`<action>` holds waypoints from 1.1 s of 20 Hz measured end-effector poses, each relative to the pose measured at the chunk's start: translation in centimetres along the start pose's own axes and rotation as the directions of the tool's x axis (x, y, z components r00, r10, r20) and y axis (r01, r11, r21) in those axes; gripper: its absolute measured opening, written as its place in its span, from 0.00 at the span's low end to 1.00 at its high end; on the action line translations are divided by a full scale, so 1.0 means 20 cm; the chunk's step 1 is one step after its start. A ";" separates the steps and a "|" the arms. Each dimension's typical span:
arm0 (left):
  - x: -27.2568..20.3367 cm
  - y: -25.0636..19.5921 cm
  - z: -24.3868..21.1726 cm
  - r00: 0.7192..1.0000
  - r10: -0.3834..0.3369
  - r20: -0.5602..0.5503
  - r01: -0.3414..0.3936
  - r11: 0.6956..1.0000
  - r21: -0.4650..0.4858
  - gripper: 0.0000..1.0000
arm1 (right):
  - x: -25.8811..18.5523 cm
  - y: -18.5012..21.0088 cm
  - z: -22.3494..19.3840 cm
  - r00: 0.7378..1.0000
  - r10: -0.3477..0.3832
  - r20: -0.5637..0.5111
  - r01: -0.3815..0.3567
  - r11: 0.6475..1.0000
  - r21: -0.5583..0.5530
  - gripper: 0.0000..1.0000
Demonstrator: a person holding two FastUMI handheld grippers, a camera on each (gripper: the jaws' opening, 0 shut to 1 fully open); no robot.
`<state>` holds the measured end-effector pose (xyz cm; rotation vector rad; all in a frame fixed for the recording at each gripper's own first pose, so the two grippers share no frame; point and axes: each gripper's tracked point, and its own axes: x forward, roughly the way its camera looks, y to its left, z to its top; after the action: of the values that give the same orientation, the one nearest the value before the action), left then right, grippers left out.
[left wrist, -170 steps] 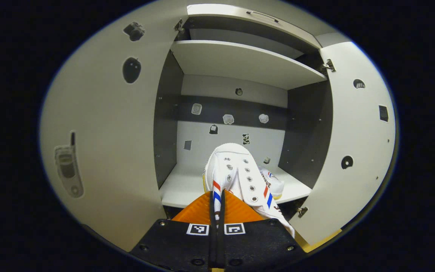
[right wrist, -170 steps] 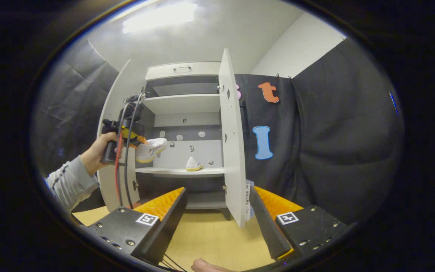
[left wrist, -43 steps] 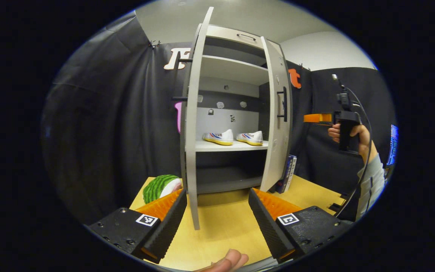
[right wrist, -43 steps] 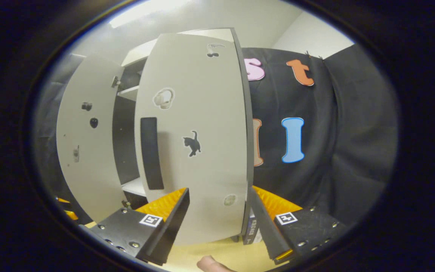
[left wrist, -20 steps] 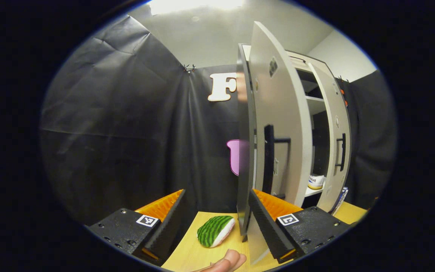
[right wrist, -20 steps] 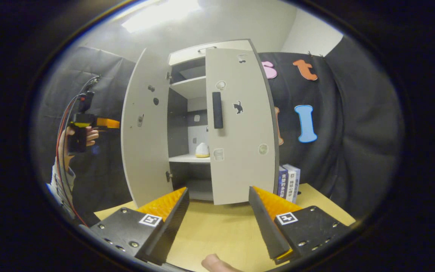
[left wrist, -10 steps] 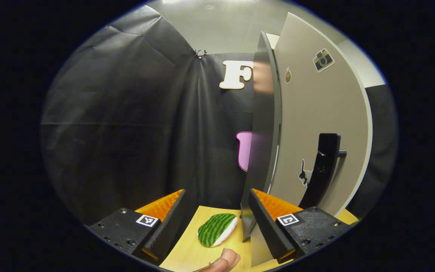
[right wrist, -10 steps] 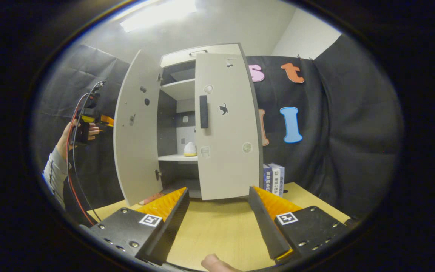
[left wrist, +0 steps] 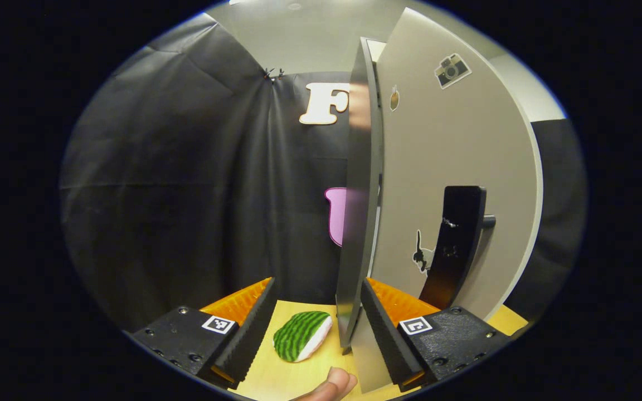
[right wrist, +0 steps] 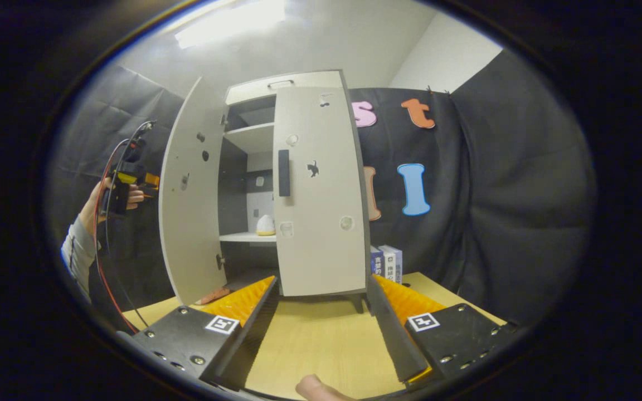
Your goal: Grab one shoe with the right hand and put it into the shoe cabinet, grab the other shoe with the left hand and put it into the shoe cabinet; then close the right door with the right hand and the left door with the left hand.
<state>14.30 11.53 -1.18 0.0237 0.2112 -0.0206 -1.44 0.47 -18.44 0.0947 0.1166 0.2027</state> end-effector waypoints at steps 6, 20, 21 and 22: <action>0.07 -0.13 0.02 0.999 -0.046 0.003 0.046 0.999 0.009 0.92 | 0.00 -0.06 0.07 0.999 -0.044 0.021 0.044 0.999 0.005 0.94; 0.20 -0.59 0.02 0.996 -0.085 0.013 0.085 0.995 0.043 0.87 | -0.01 -0.17 0.10 0.996 -0.088 0.029 0.087 0.996 0.012 0.94; 0.23 -0.65 0.00 0.995 -0.095 -0.007 0.095 0.995 0.037 0.87 | -0.02 -0.17 0.10 0.995 -0.092 0.029 0.092 0.996 0.013 0.94; 0.25 -0.70 -0.02 0.994 -0.104 -0.023 0.105 0.994 0.030 0.92 | -0.03 -0.18 0.11 0.995 -0.096 0.030 0.095 0.995 0.012 0.92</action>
<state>18.70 -2.59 -2.98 0.0438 0.2330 -0.1280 -1.10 -3.26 -16.65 0.1024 0.0919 0.1052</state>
